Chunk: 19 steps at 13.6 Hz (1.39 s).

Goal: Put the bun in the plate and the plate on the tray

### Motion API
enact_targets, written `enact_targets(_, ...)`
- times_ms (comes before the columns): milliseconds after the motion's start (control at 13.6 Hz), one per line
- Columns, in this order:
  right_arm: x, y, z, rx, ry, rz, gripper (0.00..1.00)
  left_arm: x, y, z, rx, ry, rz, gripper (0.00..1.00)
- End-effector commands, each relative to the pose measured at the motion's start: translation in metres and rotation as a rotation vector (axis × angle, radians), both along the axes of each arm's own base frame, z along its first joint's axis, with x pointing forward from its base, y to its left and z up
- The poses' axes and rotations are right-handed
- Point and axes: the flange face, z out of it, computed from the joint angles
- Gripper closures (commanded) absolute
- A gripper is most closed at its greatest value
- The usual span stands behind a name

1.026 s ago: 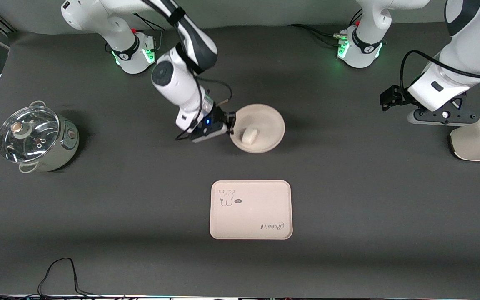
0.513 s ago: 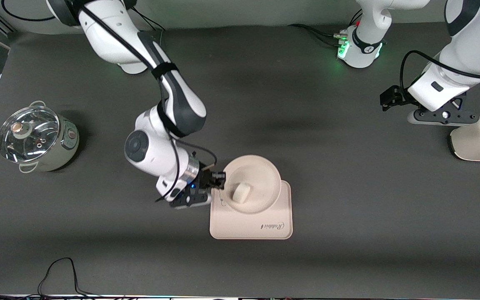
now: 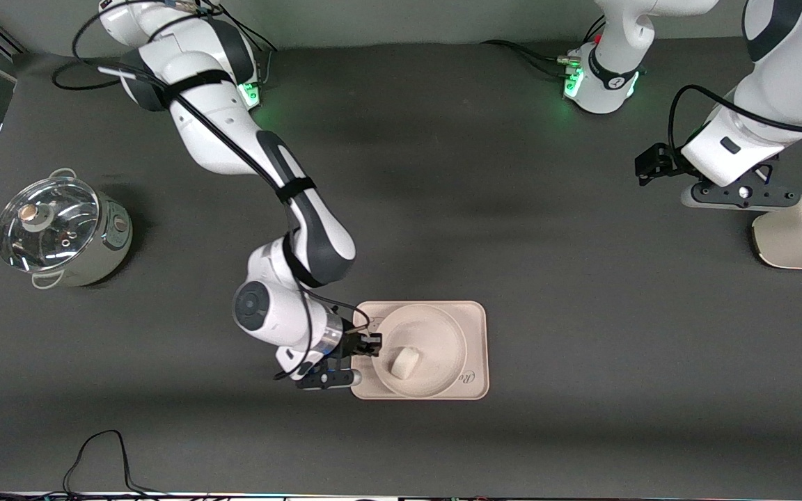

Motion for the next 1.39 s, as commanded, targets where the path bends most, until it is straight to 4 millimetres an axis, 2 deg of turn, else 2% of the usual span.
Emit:
enact_targets(0,0.002,0.007,-0.015,0.039,0.022,-0.033,1.0,-0.001,-0.001,-0.001,-0.004,-0.01,0.012,0.0)
enact_targets(73,0.0,0.006,-0.023,0.038,0.034,-0.035,1.0,-0.001,-0.002,-0.003,-0.003,-0.007,0.011,0.0)
enact_targets(293,-0.001,0.004,-0.031,0.032,0.044,-0.038,1.0,0.0,-0.002,-0.005,-0.003,-0.004,0.011,0.0)
enact_targets(366,-0.001,0.004,-0.031,0.034,0.046,-0.041,0.67,-0.001,-0.001,-0.006,0.011,-0.001,-0.001,0.0)
enact_targets(440,-0.001,0.004,-0.029,0.035,0.045,-0.043,0.02,-0.001,0.001,-0.006,0.012,0.002,-0.004,0.0)
enact_targets(586,0.001,0.006,-0.015,0.046,0.054,-0.087,0.0,0.0,0.001,-0.005,0.011,-0.002,-0.002,0.0)
enact_targets(660,0.003,0.007,0.003,0.057,0.048,-0.098,0.0,0.0,0.002,-0.005,0.011,-0.007,0.005,0.0)
enact_targets(733,0.0,0.006,0.024,0.062,0.064,-0.091,0.0,0.001,0.003,-0.004,0.011,-0.01,0.011,0.0)
enact_targets(880,-0.009,-0.008,0.085,0.074,0.073,-0.088,0.0,0.004,0.004,-0.005,0.011,-0.01,0.014,0.0)
enact_targets(1026,-0.027,-0.029,0.135,0.086,0.11,-0.092,0.0,0.006,0.006,-0.002,0.018,-0.021,0.016,0.0)
enact_targets(1173,-0.059,-0.065,0.192,0.082,0.129,-0.092,0.0,0.017,0.016,-0.001,0.024,-0.027,0.049,0.0)
enact_targets(1246,-0.077,-0.093,0.219,0.04,0.106,-0.087,0.0,0.022,0.031,0.0,0.024,-0.029,0.101,0.0)
enact_targets(1319,-0.095,-0.121,0.249,-0.007,0.074,-0.082,0.0,0.023,0.033,0.003,0.027,-0.038,0.141,0.0)
